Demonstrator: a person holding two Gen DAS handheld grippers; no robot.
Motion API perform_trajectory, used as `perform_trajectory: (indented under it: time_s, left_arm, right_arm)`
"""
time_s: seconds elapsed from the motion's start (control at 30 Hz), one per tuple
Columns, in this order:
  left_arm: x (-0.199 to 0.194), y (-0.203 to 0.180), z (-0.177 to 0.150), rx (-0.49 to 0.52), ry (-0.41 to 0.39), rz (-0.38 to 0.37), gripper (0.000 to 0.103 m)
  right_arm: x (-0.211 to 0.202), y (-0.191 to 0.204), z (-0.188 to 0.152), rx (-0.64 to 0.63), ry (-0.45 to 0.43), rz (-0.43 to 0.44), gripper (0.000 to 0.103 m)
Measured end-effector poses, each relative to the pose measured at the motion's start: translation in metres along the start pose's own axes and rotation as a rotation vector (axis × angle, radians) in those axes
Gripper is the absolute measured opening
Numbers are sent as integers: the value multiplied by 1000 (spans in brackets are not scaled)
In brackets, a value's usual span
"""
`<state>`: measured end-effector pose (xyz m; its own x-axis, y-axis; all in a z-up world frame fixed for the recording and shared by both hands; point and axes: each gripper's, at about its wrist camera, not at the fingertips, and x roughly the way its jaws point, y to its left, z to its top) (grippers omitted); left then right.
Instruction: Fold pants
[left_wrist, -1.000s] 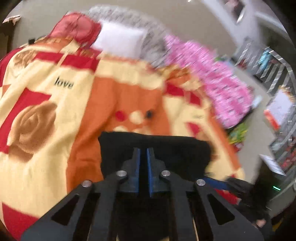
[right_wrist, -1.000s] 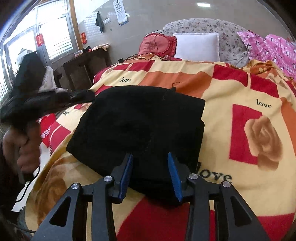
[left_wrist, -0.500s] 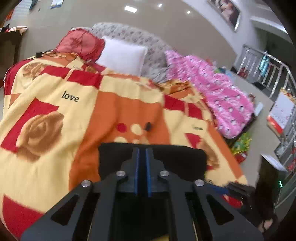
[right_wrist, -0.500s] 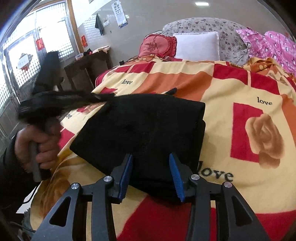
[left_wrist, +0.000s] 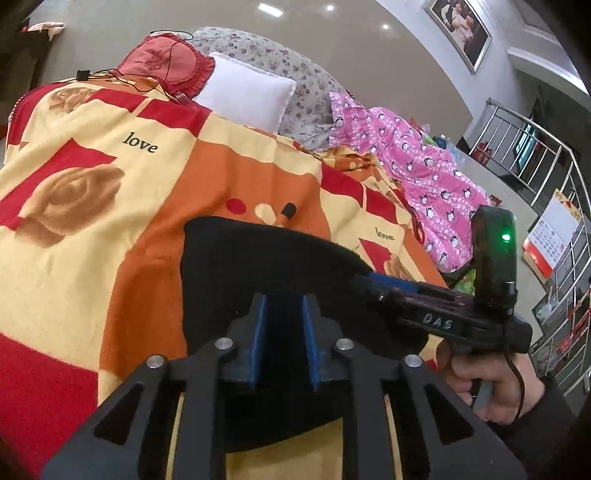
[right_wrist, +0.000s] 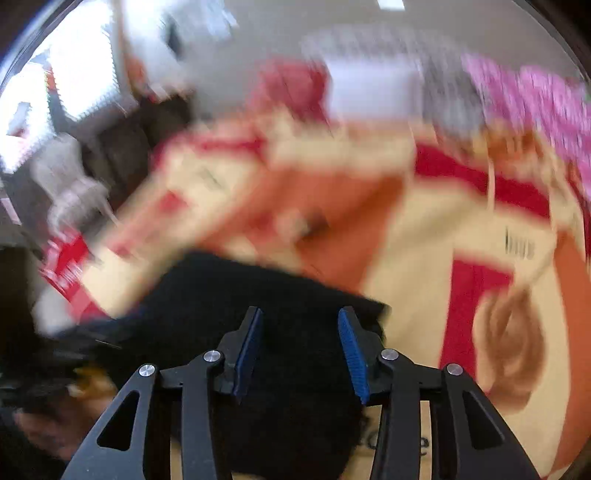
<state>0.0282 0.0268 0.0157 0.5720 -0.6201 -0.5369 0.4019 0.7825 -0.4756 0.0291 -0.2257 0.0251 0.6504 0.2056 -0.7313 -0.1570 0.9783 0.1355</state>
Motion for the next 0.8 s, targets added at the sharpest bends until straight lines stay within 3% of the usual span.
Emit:
perform_trajectory:
  time_s: [0.13, 0.23, 0.3, 0.37, 0.43, 0.67, 0.8]
  left_arm:
    - [-10, 7, 4, -45, -34, -33, 19]
    - [-25, 28, 13, -154, -85, -62, 43]
    - [-20, 44, 18, -233, -53, -96, 45]
    - [-3, 55, 21, -300, 22, -161, 45]
    - [6, 57, 24, -303, 46, -169, 45]
    - [14, 62, 29, -334, 69, -235, 53]
    - [8, 66, 29, -354, 59, -329, 60]
  right_arm:
    - [-9, -9, -1, 72, -9, 54, 45]
    - [-31, -28, -10, 182, -39, 128, 50]
    - [-38, -45, -22, 270, -35, 228, 60]
    - [-29, -54, -34, 322, 32, 298, 61]
    - [-16, -54, -43, 309, 97, 291, 61]
    - [-5, -69, -50, 337, 35, 430, 61]
    - [-5, -66, -53, 314, 1, 446, 59]
